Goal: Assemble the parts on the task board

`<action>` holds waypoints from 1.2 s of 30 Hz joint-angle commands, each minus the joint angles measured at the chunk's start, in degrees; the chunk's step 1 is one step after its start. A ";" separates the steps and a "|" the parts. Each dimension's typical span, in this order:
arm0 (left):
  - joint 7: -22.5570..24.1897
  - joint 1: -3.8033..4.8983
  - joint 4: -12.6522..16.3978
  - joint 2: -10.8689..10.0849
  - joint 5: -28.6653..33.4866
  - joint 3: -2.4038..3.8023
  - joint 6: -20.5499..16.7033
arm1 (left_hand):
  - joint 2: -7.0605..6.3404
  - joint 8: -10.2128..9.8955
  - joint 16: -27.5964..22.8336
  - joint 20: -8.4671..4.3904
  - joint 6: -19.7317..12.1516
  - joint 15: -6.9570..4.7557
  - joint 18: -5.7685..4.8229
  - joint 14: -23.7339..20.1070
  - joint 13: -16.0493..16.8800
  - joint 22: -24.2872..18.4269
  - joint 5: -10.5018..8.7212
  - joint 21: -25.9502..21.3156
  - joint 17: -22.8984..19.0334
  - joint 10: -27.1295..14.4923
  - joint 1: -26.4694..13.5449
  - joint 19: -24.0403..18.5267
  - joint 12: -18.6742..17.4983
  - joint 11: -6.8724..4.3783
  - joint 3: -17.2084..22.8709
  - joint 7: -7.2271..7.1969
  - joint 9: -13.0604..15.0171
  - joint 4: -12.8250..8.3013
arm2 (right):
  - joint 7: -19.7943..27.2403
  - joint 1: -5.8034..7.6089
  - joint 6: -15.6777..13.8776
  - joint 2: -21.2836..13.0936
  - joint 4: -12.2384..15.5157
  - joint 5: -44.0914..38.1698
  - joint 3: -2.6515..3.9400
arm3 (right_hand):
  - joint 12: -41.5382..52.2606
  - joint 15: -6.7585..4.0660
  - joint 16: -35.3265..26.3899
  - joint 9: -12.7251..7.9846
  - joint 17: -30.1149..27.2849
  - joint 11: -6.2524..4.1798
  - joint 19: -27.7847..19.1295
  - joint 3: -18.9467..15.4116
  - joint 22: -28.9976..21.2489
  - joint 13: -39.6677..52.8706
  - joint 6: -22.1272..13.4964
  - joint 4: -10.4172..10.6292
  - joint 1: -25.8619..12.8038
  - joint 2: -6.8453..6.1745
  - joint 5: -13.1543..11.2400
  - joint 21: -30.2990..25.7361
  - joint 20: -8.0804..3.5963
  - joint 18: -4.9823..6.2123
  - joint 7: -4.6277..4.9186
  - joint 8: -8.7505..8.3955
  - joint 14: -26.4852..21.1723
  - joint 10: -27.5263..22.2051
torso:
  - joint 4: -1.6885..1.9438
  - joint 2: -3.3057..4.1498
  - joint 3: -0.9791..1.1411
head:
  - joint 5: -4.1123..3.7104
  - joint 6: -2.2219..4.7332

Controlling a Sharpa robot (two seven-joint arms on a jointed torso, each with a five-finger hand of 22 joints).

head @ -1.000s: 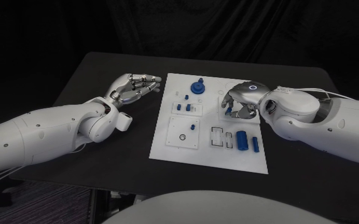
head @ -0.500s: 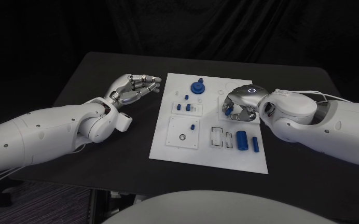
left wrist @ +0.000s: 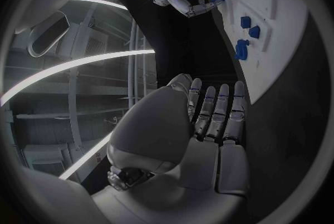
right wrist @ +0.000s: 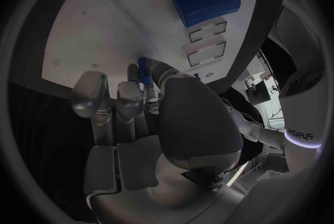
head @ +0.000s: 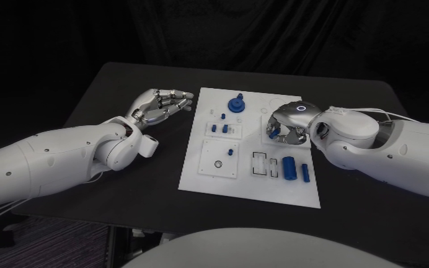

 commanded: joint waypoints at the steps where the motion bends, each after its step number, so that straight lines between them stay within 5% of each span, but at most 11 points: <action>1: 5.57 -0.08 0.06 0.09 0.32 0.06 0.88 | 0.67 0.24 0.36 0.10 -0.01 0.35 -0.36 0.10 -0.04 -0.09 -0.15 -0.16 0.02 -0.22 -0.11 -0.34 0.39 0.26 -0.45 0.16 -0.06 -0.03 | 0.43 -0.17 -1.20 0.02 -0.22 -0.20 -0.01 | -0.15 -0.46 -0.92 0.74 -0.81 -0.23 -0.34 0.63 6.81 0.11 0.30 -0.68 1.21 0.33 0.05 -1.05 -0.54 -0.29 0.22 0.27 -0.25 1.02 | 0.05 0.00 -0.03 | 0.11 -0.01; 20: 5.31 -0.11 -0.14 0.14 0.32 0.06 1.08 | 0.88 0.36 0.50 0.10 0.12 0.44 -0.47 0.22 -0.02 -0.25 -0.34 -0.14 0.02 -0.05 -0.49 -0.33 0.55 0.49 -0.66 0.26 -0.04 0.01 | 0.58 0.09 -5.69 -1.53 1.85 -0.19 0.03 | -1.41 -1.03 -2.86 3.65 -2.75 -0.91 -0.62 2.01 6.93 0.15 2.21 -2.66 2.54 0.64 -0.60 -1.67 -1.15 -0.27 2.45 1.65 -0.47 4.29 | 0.09 -0.02 -0.09 | 1.19 -0.01; 36: 5.84 -0.11 -0.25 0.17 0.33 0.06 0.57 | 1.60 0.40 0.49 0.02 -0.13 0.07 -0.44 -0.44 -0.06 -0.90 -0.57 -0.12 -0.05 -0.27 -2.78 -0.27 0.79 0.73 -2.06 0.37 -0.18 0.15 | 0.29 5.44 -5.56 -3.59 10.22 -0.68 0.03 | -1.88 -0.93 -2.24 4.47 -1.65 -0.64 -0.51 2.22 7.11 0.12 2.89 -3.01 2.71 0.50 -0.83 -1.21 -1.16 -0.40 2.81 1.99 -0.09 5.45 | 0.11 -0.05 -0.11 | 1.80 -0.01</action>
